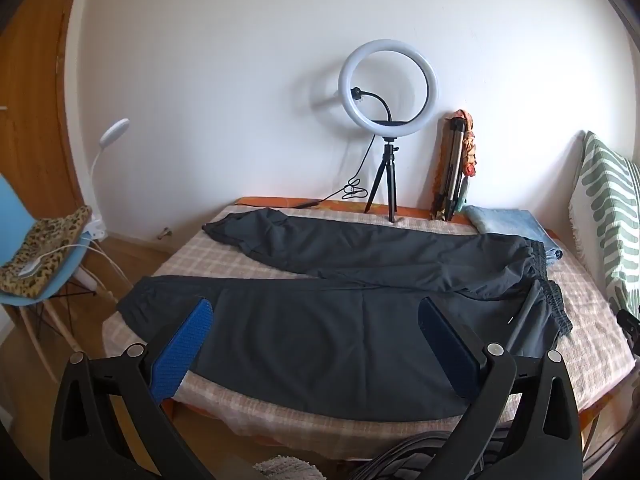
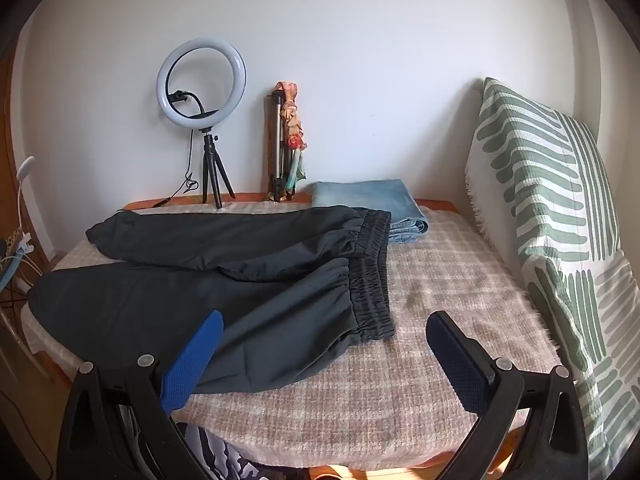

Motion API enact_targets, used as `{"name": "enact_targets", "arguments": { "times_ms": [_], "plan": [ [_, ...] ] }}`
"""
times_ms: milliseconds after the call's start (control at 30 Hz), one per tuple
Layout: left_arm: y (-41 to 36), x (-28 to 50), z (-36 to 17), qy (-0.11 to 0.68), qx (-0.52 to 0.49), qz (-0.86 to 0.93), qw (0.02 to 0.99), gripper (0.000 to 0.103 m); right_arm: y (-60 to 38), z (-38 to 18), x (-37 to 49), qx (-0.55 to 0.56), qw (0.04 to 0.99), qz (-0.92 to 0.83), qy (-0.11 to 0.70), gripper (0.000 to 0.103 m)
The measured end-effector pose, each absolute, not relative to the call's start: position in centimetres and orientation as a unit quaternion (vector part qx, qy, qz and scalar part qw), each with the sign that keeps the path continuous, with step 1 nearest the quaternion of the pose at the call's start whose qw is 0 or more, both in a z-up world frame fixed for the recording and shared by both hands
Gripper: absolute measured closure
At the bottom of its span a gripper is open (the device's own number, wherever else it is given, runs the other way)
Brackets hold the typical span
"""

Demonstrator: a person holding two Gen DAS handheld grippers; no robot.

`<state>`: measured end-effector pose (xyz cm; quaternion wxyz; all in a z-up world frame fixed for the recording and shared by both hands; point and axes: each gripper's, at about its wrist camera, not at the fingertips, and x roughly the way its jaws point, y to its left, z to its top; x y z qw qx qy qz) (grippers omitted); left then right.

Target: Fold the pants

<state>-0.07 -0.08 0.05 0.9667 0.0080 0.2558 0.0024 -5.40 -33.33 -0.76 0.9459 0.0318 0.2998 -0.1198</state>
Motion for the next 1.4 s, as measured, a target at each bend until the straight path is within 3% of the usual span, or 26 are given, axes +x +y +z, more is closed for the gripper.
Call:
{"name": "enact_targets", "arguments": {
  "times_ms": [1400],
  "plan": [
    [-0.58, -0.20, 0.30, 0.254, -0.008, -0.004, 0.967, 0.001, -33.33, -0.34, -5.55, 0.040, 0.948, -0.121, 0.293, 0.000]
  ]
}}
